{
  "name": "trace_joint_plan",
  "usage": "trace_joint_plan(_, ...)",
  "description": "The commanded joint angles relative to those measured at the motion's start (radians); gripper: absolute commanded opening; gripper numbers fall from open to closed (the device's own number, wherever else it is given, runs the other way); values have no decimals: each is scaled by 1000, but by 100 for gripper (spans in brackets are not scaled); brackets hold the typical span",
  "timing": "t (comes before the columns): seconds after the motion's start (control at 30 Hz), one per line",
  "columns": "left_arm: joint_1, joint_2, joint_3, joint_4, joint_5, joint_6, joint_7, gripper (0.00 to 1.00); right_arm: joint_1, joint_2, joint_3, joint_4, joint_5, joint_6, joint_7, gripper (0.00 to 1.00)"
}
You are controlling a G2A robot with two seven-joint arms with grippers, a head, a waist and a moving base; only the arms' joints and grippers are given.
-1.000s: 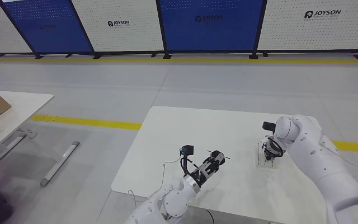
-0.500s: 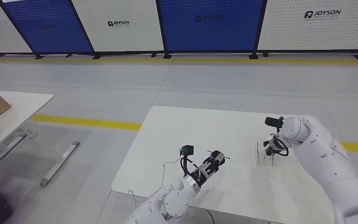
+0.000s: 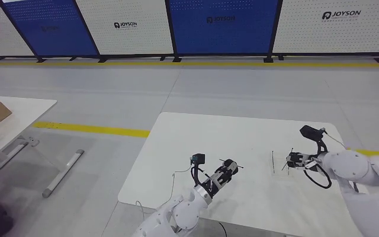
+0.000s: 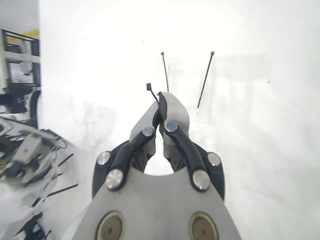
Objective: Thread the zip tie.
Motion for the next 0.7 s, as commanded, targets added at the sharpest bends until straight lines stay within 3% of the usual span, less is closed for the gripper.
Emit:
trace_joint_plan(0.0,0,0,0,0,0,0,0,0,8,-1,-7,5,-3,1,0,0)
trace_joint_plan(0.23,0,0,0,0,0,0,0,0,8,-1,-7,5,-3,1,0,0)
trace_joint_plan(0.33,0,0,0,0,0,0,0,0,-6,-6,-36,7,-15,1,-53,0)
trace_joint_plan(0.47,0,0,0,0,0,0,0,0,-29,-17,25,-15,182,-27,-184,0)
trace_joint_plan(0.57,0,0,0,0,0,0,0,0,-99,-22,81,-97,304,-51,-323,0)
trace_joint_plan(0.67,0,0,0,0,0,0,0,0,-173,-25,85,-198,310,-63,-432,0)
